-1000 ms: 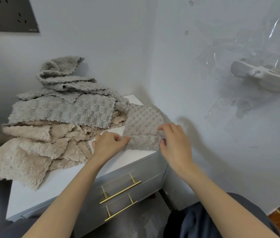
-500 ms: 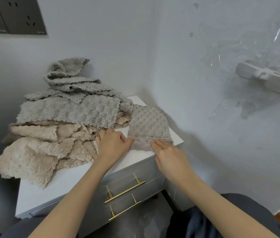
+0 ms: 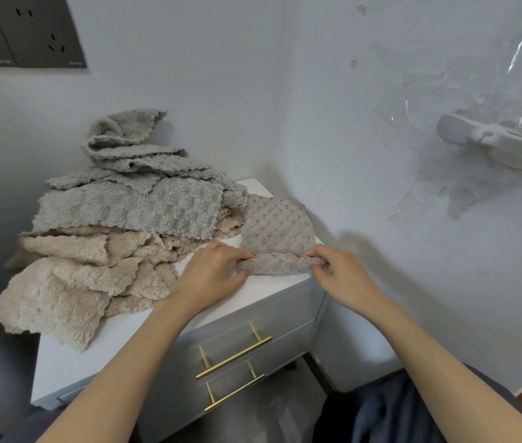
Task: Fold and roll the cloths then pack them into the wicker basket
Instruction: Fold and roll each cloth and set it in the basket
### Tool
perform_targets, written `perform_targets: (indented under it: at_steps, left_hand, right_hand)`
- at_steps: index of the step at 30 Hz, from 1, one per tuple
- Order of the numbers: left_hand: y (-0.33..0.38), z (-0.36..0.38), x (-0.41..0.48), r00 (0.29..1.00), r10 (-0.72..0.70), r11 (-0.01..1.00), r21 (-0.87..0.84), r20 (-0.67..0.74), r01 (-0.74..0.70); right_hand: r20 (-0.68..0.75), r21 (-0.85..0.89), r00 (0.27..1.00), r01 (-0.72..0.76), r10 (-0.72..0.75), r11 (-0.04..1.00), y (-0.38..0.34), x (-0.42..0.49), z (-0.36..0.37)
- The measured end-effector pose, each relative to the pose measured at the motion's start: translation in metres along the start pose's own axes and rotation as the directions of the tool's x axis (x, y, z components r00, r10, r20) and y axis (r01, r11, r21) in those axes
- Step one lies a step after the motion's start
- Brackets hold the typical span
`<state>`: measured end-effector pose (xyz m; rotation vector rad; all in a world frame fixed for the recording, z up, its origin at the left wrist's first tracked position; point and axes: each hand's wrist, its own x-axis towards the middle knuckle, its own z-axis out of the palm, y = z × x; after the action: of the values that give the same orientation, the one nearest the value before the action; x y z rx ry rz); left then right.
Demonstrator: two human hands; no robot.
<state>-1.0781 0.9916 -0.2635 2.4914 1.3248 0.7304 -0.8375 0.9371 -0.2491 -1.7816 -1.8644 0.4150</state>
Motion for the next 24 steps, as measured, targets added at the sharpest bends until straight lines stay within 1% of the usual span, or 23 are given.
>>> perform_targets:
  at_steps: [3, 6, 8, 12, 14, 16, 18, 19, 20, 21, 22, 23, 24]
  left_hand:
    - [0.004, 0.002, 0.004, 0.994, -0.107, 0.990, -0.096, -0.037, 0.103]
    - [0.006, 0.004, 0.008, 0.981, -0.193, 0.960, -0.206, -0.001, 0.189]
    - [0.008, 0.006, 0.010, 0.974, -0.225, 0.953, -0.203, 0.015, 0.223]
    - [0.010, 0.010, 0.013, 0.955, -0.298, 0.942, -0.168, -0.011, 0.292]
    - [0.011, 0.012, 0.015, 0.941, -0.334, 0.934, -0.153, -0.046, 0.324]
    - [0.012, 0.014, 0.016, 0.931, -0.354, 0.931, -0.134, -0.091, 0.340]
    - [0.013, 0.016, 0.017, 0.925, -0.355, 0.933, -0.112, -0.132, 0.342]
    - [0.013, 0.018, 0.017, 0.923, -0.353, 0.935, -0.105, -0.154, 0.340]
    - [0.013, 0.019, 0.017, 0.920, -0.352, 0.936, -0.099, -0.173, 0.339]
    - [0.013, 0.020, 0.017, 0.918, -0.351, 0.936, -0.093, -0.182, 0.339]
    - [0.013, 0.021, 0.018, 0.918, -0.353, 0.936, -0.090, -0.182, 0.342]
    - [0.012, 0.021, 0.019, 0.918, -0.357, 0.934, -0.087, -0.175, 0.346]
    - [0.011, 0.021, 0.020, 0.917, -0.364, 0.931, -0.087, -0.165, 0.354]
  right_hand:
    - [0.008, 0.162, 0.996, -0.094, 0.094, 0.982, 0.003, 0.005, -0.006]
    - [0.031, 0.330, 0.980, -0.197, 0.198, 0.923, 0.004, 0.009, -0.009]
    - [0.051, 0.409, 0.962, -0.266, 0.269, 0.873, 0.006, 0.012, -0.008]
    - [0.041, 0.445, 0.913, -0.380, 0.405, 0.811, 0.008, 0.020, -0.004]
    - [-0.026, 0.391, 0.893, -0.404, 0.448, 0.827, 0.008, 0.023, -0.003]
    - [-0.113, 0.281, 0.891, -0.396, 0.440, 0.874, 0.005, 0.024, 0.001]
    - [-0.198, 0.140, 0.906, -0.351, 0.373, 0.926, -0.001, 0.021, 0.005]
    - [-0.255, 0.038, 0.919, -0.300, 0.299, 0.953, -0.003, 0.020, 0.007]
    - [-0.314, -0.087, 0.931, -0.221, 0.184, 0.971, -0.004, 0.018, 0.008]
    - [-0.350, -0.204, 0.936, -0.113, 0.035, 0.972, -0.007, 0.017, 0.009]
    - [-0.349, -0.280, 0.929, 0.026, -0.126, 0.960, -0.012, 0.016, 0.011]
    - [-0.319, -0.305, 0.909, 0.169, -0.268, 0.937, -0.017, 0.014, 0.014]
    - [-0.278, -0.312, 0.885, 0.284, -0.373, 0.907, -0.022, 0.012, 0.018]
